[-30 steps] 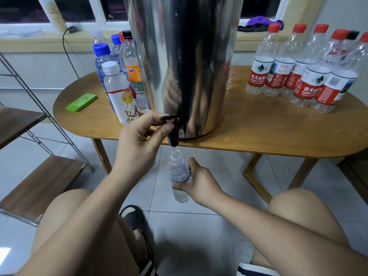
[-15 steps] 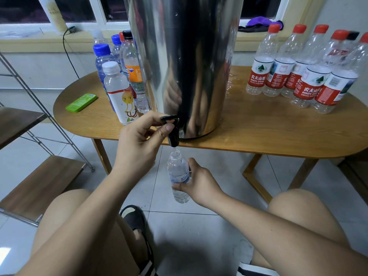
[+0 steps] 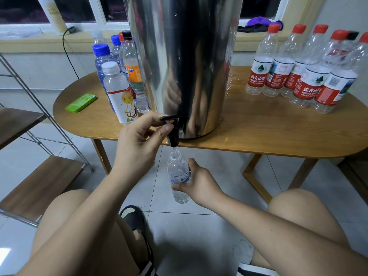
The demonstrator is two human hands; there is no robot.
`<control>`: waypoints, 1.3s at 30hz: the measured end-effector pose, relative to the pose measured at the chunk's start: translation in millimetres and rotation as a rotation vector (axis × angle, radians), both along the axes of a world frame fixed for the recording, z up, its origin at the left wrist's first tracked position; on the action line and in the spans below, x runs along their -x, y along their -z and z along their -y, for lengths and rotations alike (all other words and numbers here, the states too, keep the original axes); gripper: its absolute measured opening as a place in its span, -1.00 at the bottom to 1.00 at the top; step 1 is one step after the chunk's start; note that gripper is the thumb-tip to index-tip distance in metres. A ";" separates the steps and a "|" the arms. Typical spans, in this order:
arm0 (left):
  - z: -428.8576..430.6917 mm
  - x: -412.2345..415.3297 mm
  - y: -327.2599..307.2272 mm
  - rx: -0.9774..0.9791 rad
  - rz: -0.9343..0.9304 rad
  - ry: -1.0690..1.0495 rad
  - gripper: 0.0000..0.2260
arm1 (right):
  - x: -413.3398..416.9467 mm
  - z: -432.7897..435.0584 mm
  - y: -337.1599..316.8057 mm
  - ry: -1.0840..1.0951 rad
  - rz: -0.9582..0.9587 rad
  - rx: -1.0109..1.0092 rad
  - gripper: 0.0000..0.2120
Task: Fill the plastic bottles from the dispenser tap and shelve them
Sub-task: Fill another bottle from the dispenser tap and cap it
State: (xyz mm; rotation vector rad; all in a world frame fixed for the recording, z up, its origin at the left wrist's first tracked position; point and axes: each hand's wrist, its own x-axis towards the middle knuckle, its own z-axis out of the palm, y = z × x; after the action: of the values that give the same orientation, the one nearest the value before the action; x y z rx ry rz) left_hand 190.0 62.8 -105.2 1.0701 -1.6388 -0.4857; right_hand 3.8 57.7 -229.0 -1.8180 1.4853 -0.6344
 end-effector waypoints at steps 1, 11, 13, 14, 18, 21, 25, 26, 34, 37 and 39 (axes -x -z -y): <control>0.1 -0.1 0.1 0.000 0.003 -0.001 -0.90 | 0.0 0.0 -0.3 -0.001 -0.001 0.000 -0.40; 0.8 0.3 1.0 -0.009 -0.025 0.002 -0.90 | 0.1 -0.2 0.6 0.004 0.004 0.003 -0.40; 0.6 0.1 0.9 -0.009 -0.024 0.001 -0.90 | 0.4 -0.3 0.3 0.001 0.003 0.004 -0.39; 0.5 0.0 1.0 -0.009 -0.022 0.002 -0.90 | 0.4 -0.4 0.0 0.000 0.003 0.004 -0.39; 0.3 -0.3 0.6 -0.009 -0.014 -0.001 -0.90 | 0.0 -0.4 -0.7 -0.001 -0.003 0.002 -0.38; 0.4 -0.2 0.3 -0.011 -0.018 0.003 -0.90 | 0.0 -0.4 -0.5 0.001 -0.004 0.004 -0.39; 0.6 0.1 0.5 -0.016 -0.016 -0.005 -0.89 | 0.0 -0.4 0.1 -0.001 -0.005 0.004 -0.40; 0.6 0.2 0.3 -0.015 -0.016 -0.006 -0.89 | 0.0 -0.3 -0.1 -0.002 -0.005 0.004 -0.39; -1.3 1.3 -1.3 -0.008 -0.012 0.002 -0.93 | 0.1 -0.5 -0.3 -0.006 -0.011 0.001 -0.40; -0.5 1.1 -0.6 -0.008 -0.015 0.003 -0.91 | 0.1 -0.9 -0.3 -0.006 -0.012 -0.002 -0.39; -0.1 0.9 -0.3 -0.005 -0.019 0.002 -0.90 | -0.2 -0.9 0.1 0.000 -0.010 0.001 -0.38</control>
State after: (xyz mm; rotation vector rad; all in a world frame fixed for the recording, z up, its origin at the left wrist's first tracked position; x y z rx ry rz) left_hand 189.1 62.9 -104.9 1.0648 -1.6230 -0.5002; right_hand 4.0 58.5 -229.1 -1.8251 1.4916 -0.6270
